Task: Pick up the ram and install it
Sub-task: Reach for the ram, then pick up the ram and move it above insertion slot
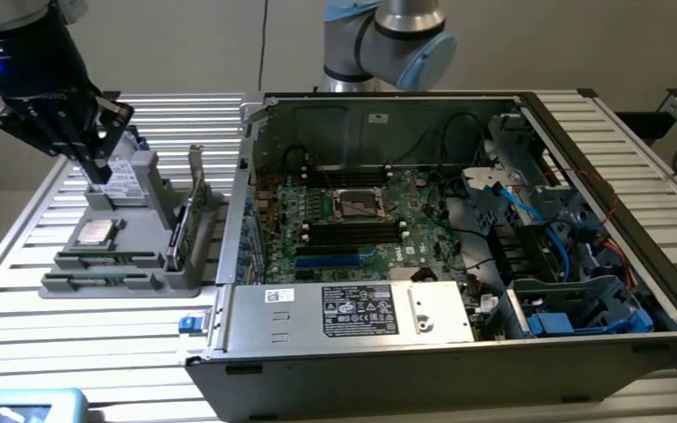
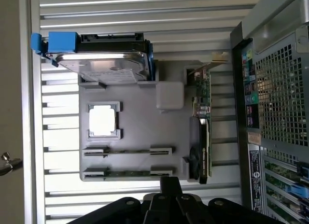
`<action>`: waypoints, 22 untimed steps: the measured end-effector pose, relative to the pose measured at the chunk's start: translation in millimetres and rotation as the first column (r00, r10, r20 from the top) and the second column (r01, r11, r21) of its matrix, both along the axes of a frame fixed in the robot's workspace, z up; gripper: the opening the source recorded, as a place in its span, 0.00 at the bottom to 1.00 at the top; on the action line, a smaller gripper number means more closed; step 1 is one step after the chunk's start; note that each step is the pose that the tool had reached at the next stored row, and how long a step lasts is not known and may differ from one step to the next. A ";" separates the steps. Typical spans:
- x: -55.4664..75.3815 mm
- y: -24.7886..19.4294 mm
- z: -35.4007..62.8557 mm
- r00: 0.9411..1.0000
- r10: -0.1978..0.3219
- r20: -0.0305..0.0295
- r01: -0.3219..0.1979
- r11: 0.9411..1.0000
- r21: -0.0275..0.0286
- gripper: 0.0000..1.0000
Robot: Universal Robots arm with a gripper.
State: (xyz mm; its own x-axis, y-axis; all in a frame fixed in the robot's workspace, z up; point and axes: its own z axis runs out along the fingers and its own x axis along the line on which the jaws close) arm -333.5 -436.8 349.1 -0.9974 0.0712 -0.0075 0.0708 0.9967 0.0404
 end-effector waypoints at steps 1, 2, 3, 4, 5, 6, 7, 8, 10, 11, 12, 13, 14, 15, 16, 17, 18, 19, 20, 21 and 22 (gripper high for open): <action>-2.2 0.3 -0.8 1.000 0.000 0.000 0.000 1.000 0.000 0.11; -4.3 0.4 -1.5 1.000 0.000 0.000 0.000 1.000 0.000 0.11; -6.5 0.5 -2.2 1.000 0.000 0.000 0.000 1.000 -0.001 0.11; -8.6 0.5 -2.8 1.000 0.000 0.000 0.000 1.000 -0.001 0.11; -10.5 0.6 -3.5 1.000 0.001 0.000 -0.001 1.000 -0.001 0.11; -12.3 0.8 -4.4 1.000 0.001 0.000 -0.001 1.000 -0.001 0.11; -14.0 1.0 -5.2 1.000 0.001 0.000 -0.001 1.000 -0.002 0.11; -15.4 1.3 -6.1 1.000 0.002 0.000 -0.002 1.000 -0.002 0.11; -16.4 1.5 -6.9 1.000 0.005 0.000 -0.005 1.000 -0.003 0.11; -16.5 1.5 -6.9 1.000 0.008 0.000 -0.008 1.000 -0.003 0.11; -16.5 1.5 -6.9 1.000 0.008 0.000 -0.008 1.000 -0.003 0.11; -16.5 1.5 -6.8 1.000 0.008 0.000 -0.008 1.000 -0.003 0.11; -16.6 1.6 -6.9 1.000 0.008 0.000 -0.008 1.000 -0.003 0.11; -17.5 1.6 -6.9 1.000 0.008 0.001 -0.008 1.000 -0.003 0.11; -17.8 1.6 -7.1 1.000 0.012 0.004 -0.012 1.000 -0.003 0.11; -17.8 1.6 -7.2 1.000 0.029 0.004 -0.029 1.000 -0.003 0.11; -17.7 1.6 -7.2 0.999 0.047 0.004 -0.047 0.999 -0.003 0.11; -17.7 1.6 -7.3 0.998 0.065 0.004 -0.065 0.998 -0.003 0.11; -17.7 1.6 -7.4 0.997 0.083 0.003 -0.083 0.997 -0.003 0.11; -17.7 1.6 -7.5 0.995 0.103 0.004 -0.103 0.995 -0.003 0.11; -17.7 1.5 -7.6 0.993 0.121 0.004 -0.121 0.993 -0.003 0.11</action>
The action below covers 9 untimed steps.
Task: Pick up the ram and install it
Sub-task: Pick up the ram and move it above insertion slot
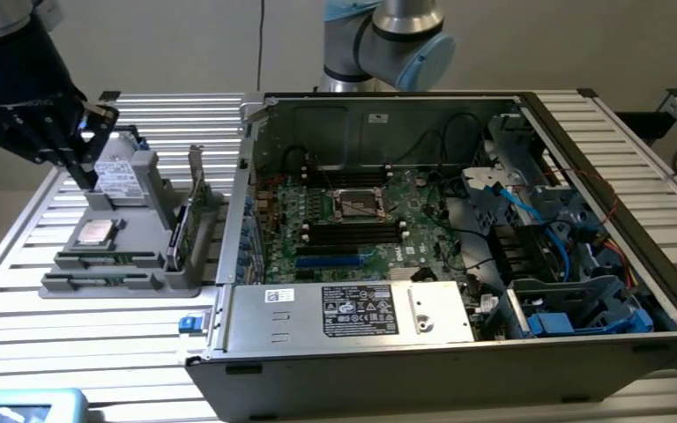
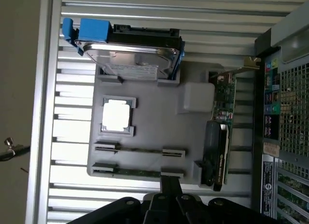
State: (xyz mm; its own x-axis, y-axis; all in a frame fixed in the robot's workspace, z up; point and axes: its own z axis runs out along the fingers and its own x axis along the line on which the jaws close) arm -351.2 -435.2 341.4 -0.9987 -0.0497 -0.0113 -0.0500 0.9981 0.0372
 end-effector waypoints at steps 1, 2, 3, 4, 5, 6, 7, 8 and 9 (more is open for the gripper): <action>0.0 0.0 -0.2 1.000 0.017 0.000 -0.017 1.000 0.000 0.11; 0.0 0.0 -0.2 0.999 0.036 0.000 -0.036 0.999 0.000 0.11; 0.0 0.0 -0.3 0.999 0.054 0.000 -0.054 0.999 0.000 0.11; 0.0 0.0 -0.5 0.997 0.072 0.000 -0.072 0.997 0.000 0.11; 0.0 0.0 -0.6 0.996 0.090 0.000 -0.090 0.996 0.000 0.11; 0.0 0.0 -0.7 0.994 0.108 0.000 -0.108 0.994 0.000 0.11; 0.0 0.0 -0.7 0.992 0.126 0.000 -0.126 0.992 0.000 0.11; 0.0 0.0 -0.8 0.989 0.145 0.000 -0.145 0.989 0.000 0.11; 0.0 0.0 -0.8 0.987 0.163 0.000 -0.163 0.987 0.000 0.11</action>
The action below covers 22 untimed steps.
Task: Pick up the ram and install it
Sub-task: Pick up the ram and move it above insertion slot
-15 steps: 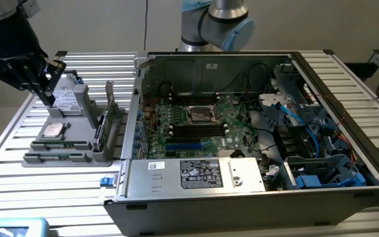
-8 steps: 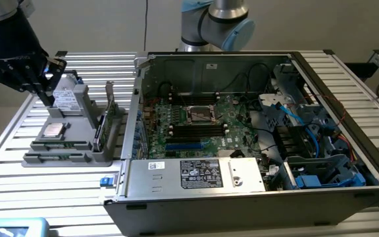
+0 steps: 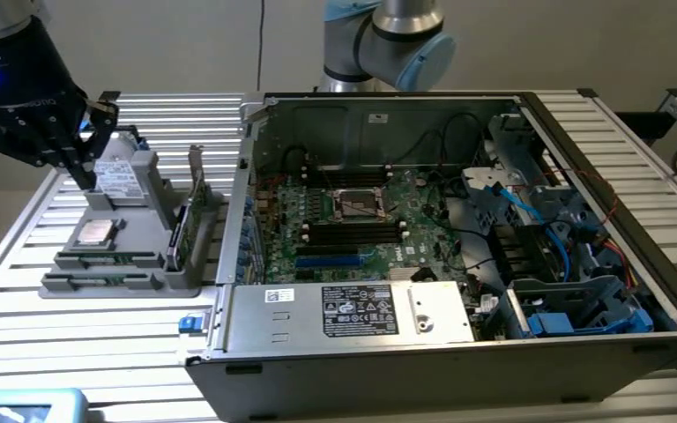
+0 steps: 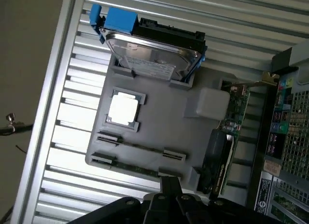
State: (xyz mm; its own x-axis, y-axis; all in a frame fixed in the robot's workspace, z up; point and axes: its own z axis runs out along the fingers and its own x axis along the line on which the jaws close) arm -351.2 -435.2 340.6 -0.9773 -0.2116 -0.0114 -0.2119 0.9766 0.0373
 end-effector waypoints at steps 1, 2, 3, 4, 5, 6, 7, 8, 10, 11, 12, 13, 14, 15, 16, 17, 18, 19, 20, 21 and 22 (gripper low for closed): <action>0.0 0.0 -0.1 1.000 0.018 0.000 -0.018 1.000 0.000 0.11; 0.0 0.0 -0.1 0.999 0.036 0.000 -0.036 0.999 0.000 0.11; 0.0 0.0 -0.1 0.999 0.054 0.000 -0.054 0.999 0.000 0.11; 0.0 0.0 -0.2 0.997 0.072 0.000 -0.072 0.997 0.000 0.11; 0.0 0.0 -0.2 0.996 0.090 0.000 -0.090 0.996 0.000 0.11; 0.0 0.0 -0.2 0.994 0.108 0.000 -0.108 0.994 0.000 0.11; 0.0 0.0 -0.3 0.992 0.126 0.000 -0.126 0.992 0.000 0.11; 0.0 0.0 -0.2 0.989 0.145 0.000 -0.145 0.989 0.000 0.11; 0.0 0.0 -0.3 0.984 0.180 0.000 -0.180 0.984 0.000 0.11; 0.0 0.0 -0.3 0.980 0.198 0.000 -0.198 0.980 0.000 0.11; 0.0 0.0 -0.4 0.976 0.216 0.000 -0.216 0.976 0.000 0.11; 0.0 0.0 -0.4 0.972 0.233 0.000 -0.233 0.972 0.000 0.11; 0.0 0.0 -0.5 0.968 0.251 0.000 -0.251 0.968 0.000 0.11; 0.0 0.0 -0.5 0.963 0.268 0.000 -0.268 0.963 0.000 0.11; 0.0 0.0 -0.5 0.958 0.286 0.000 -0.286 0.958 0.000 0.11; 0.0 0.0 -0.5 0.953 0.303 0.000 -0.303 0.953 0.000 0.11; 0.0 0.0 -0.5 0.947 0.322 0.000 -0.322 0.947 0.000 0.11; 0.0 0.0 -0.5 0.941 0.339 0.000 -0.339 0.941 0.000 0.11; -0.1 0.0 -0.6 0.935 0.356 0.000 -0.356 0.935 0.000 0.11; -0.1 0.0 -0.5 0.928 0.373 0.000 -0.373 0.928 0.000 0.11; -0.1 0.0 -0.5 0.921 0.389 0.000 -0.389 0.921 0.000 0.11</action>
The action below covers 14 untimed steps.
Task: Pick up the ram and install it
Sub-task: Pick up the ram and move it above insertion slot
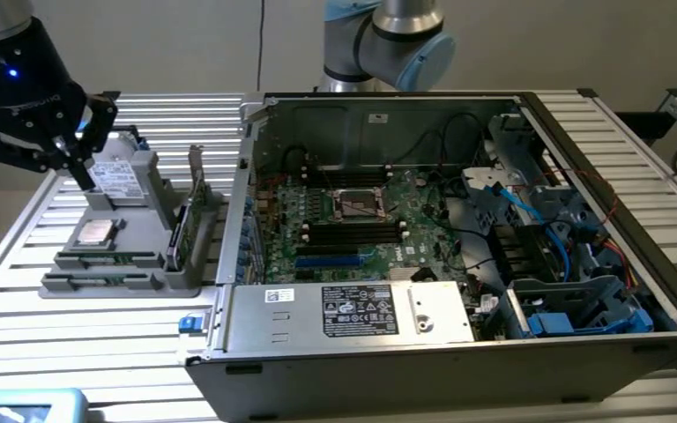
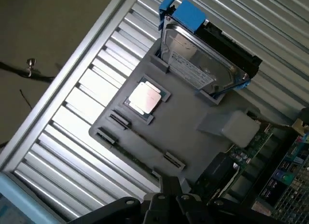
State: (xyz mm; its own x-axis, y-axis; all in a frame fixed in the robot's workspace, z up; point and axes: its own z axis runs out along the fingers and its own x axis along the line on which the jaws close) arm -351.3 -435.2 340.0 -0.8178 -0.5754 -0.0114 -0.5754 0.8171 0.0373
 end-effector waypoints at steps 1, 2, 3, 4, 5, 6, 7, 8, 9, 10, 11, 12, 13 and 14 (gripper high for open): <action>0.0 0.0 0.0 1.000 0.018 0.000 -0.018 1.000 0.000 0.11; 0.0 0.0 0.0 0.999 0.036 0.000 -0.036 0.999 0.000 0.11; 0.0 0.0 0.0 0.999 0.053 0.000 -0.053 0.999 0.000 0.11; 0.0 0.0 0.0 0.997 0.073 0.000 -0.073 0.997 0.000 0.11; 0.0 0.0 0.0 0.996 0.091 0.000 -0.091 0.996 0.000 0.11; 0.0 0.0 0.0 0.994 0.109 0.000 -0.109 0.994 0.000 0.11; 0.0 0.0 0.0 0.992 0.127 0.000 -0.127 0.992 0.000 0.11; 0.0 0.0 0.0 0.989 0.145 0.000 -0.145 0.989 0.000 0.11; 0.0 0.0 0.0 0.987 0.163 0.000 -0.163 0.987 0.000 0.11; 0.0 0.0 0.0 0.983 0.181 0.000 -0.181 0.983 0.000 0.11; 0.0 0.0 0.0 0.980 0.199 0.000 -0.199 0.980 0.000 0.11; 0.0 0.0 -0.1 0.976 0.216 0.000 -0.216 0.976 0.000 0.11; 0.0 0.0 0.0 0.972 0.234 0.000 -0.234 0.972 0.000 0.11; 0.0 0.0 0.0 0.968 0.252 0.000 -0.252 0.968 0.000 0.11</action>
State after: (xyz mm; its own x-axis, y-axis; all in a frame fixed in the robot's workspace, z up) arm -351.4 -435.2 340.0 -0.6466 -0.7628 -0.0114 -0.7626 0.6458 0.0373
